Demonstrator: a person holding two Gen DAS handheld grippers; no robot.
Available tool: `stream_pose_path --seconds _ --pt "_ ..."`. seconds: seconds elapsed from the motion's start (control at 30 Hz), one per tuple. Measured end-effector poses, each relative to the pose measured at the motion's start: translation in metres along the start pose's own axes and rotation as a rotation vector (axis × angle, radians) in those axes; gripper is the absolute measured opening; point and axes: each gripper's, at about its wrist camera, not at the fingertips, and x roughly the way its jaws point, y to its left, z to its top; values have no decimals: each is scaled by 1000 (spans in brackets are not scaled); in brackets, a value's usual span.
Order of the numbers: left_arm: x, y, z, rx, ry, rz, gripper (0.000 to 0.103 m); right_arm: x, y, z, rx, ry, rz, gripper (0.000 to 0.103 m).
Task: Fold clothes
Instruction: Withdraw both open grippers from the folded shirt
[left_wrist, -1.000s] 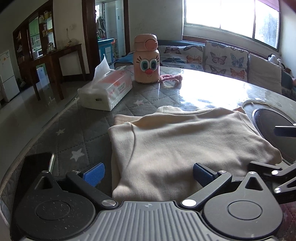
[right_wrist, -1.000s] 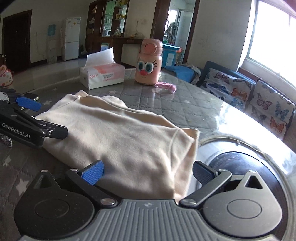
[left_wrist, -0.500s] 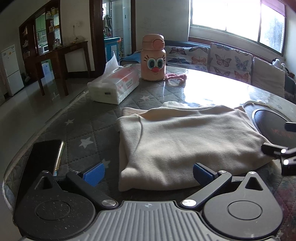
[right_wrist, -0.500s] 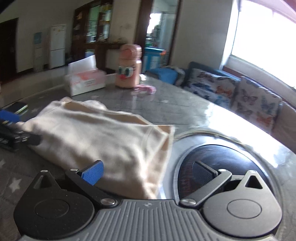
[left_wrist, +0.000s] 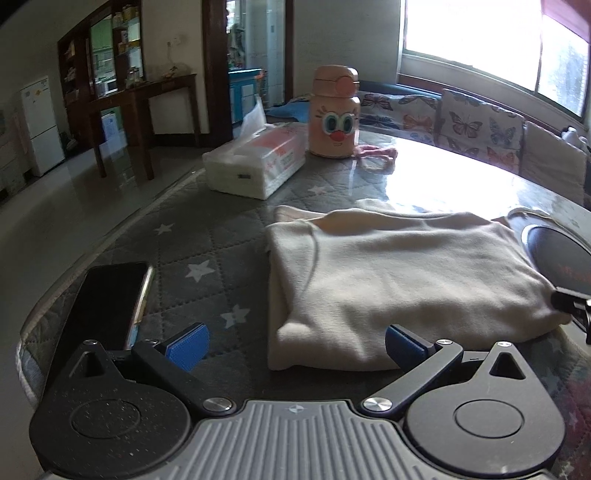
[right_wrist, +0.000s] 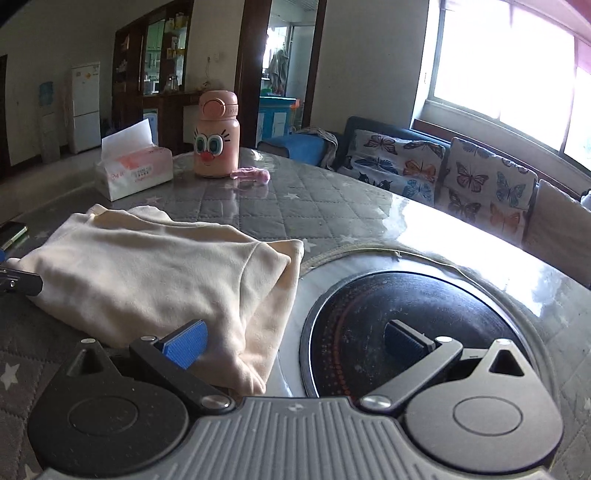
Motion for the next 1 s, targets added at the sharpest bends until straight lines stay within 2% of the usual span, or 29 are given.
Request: stream_pose_path --seconds 0.27,0.4,0.47,0.6,0.77,1.0 --pt "-2 10 -2 -51 16 26 103 -1 2 0 -4 9 10 103" --pt "-3 16 -1 -83 0 70 103 -2 4 1 -8 9 11 103" --pt "0 20 -2 -96 16 82 103 2 6 0 -11 18 9 103" --pt "1 22 -5 -100 35 89 103 8 4 -3 -3 50 9 103" --pt "-7 18 -3 -93 26 86 103 -2 5 0 -6 22 21 103" --pt "-18 10 -5 -75 16 57 103 -10 14 0 -11 9 81 103"
